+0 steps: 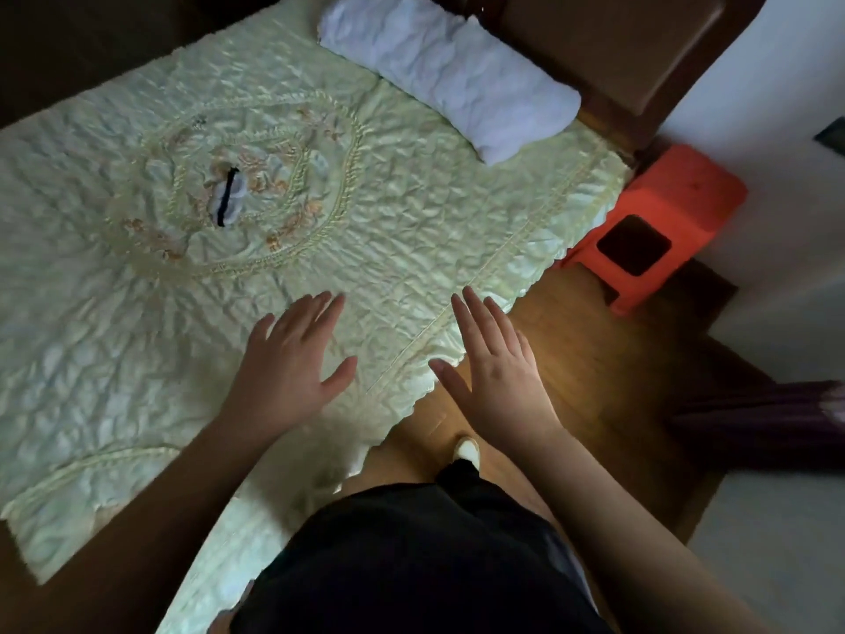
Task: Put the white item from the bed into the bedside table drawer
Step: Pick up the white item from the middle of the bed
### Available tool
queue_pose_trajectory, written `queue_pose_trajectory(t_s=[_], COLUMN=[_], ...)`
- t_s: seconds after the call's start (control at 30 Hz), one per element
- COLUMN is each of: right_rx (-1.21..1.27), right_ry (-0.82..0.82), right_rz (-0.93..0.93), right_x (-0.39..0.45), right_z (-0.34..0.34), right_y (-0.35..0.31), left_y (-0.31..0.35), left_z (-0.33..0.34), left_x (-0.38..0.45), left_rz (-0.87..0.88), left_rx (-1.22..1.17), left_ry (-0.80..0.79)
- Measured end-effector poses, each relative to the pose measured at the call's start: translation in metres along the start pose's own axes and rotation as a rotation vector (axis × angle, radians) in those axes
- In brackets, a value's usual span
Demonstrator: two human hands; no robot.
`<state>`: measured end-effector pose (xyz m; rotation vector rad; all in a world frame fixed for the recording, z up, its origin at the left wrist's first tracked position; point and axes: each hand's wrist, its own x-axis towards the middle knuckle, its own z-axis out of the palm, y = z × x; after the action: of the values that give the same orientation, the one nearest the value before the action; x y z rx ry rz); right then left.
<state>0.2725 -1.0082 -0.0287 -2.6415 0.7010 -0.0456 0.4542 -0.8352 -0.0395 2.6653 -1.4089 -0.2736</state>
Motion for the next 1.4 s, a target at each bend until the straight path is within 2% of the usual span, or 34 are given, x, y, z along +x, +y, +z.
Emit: queue_pose_trajectory(t_s=[0.13,0.33,0.5,0.67,1.03,1.4], right_rx=[0.018,0.036,0.061,0.035,-0.024,-0.032], right_ry=[-0.055,-0.110,-0.199,-0.240,-0.250,-0.397], right_rz=[-0.130,-0.248,-0.337,-0.486,-0.575,-0.774], right_x=[0.046,0.118,0.169,0.217,0.296,0.379], right_z=[-0.023,-0.038,-0.023,-0.009,-0.001,0.011], right_y=[0.033,0.058,0.039,-0.002,-0.025,-0.011], left_y=[0.017,0.026,-0.002,-0.045,-0.074,-0.066], left_z=[-0.011,-0.018,-0.012,-0.011,-0.020,-0.017], left_x=[0.038,0.061,0.060,0.064,0.132,0.205], left_rz=[-0.110,-0.275,-0.450,-0.552,-0.556,-0.724], left_rx=[-0.053,-0.091,-0.133,-0.162,-0.167,-0.153], left_ry=[0.073,0.084,0.109,0.137,0.147,0.098])
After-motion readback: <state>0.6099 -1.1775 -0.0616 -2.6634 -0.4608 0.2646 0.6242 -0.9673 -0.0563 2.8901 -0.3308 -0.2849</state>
